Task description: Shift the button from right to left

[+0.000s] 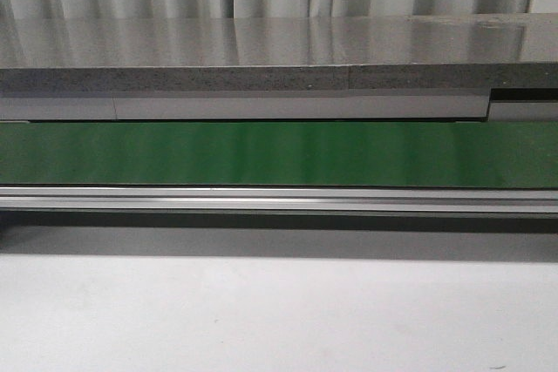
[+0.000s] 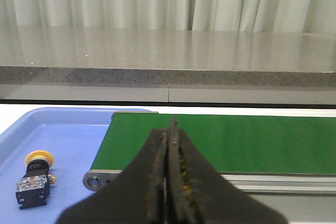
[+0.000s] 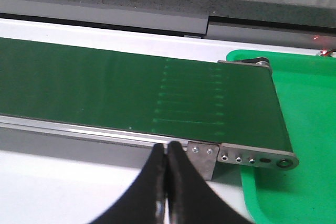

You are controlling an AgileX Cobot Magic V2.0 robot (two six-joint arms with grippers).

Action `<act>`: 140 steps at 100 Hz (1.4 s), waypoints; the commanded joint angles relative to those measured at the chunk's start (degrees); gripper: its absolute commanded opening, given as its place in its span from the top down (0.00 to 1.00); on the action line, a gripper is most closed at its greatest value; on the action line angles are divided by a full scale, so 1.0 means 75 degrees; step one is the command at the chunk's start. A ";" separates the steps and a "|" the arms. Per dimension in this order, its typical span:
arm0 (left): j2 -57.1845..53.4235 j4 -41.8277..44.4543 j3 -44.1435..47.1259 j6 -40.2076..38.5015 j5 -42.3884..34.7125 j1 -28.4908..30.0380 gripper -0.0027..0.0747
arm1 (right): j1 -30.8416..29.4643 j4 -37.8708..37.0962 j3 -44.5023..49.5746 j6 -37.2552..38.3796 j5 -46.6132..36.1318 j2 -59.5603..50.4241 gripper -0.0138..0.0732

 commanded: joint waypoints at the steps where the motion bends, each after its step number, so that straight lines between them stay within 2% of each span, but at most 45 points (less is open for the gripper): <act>1: -0.0229 -0.0072 0.0353 -0.0084 -0.0640 -0.0040 0.99 | 0.0002 -0.0037 -0.0199 -0.0015 -0.0579 0.0061 0.91; 116: -0.0229 -0.0072 0.0353 -0.0084 -0.0640 -0.0040 0.99 | -0.0025 -0.0045 -0.0199 -0.0022 -0.0767 0.0062 0.91; 130: -0.0229 -0.0072 0.0353 -0.0084 -0.0640 -0.0040 0.99 | -0.0121 -0.0112 -0.0076 -0.0022 -0.1365 -0.0076 0.91; 140: -0.0229 -0.0072 0.0353 -0.0084 -0.0640 -0.0040 0.99 | -0.0253 -0.0372 0.0187 -0.0015 -0.2231 -0.0416 0.91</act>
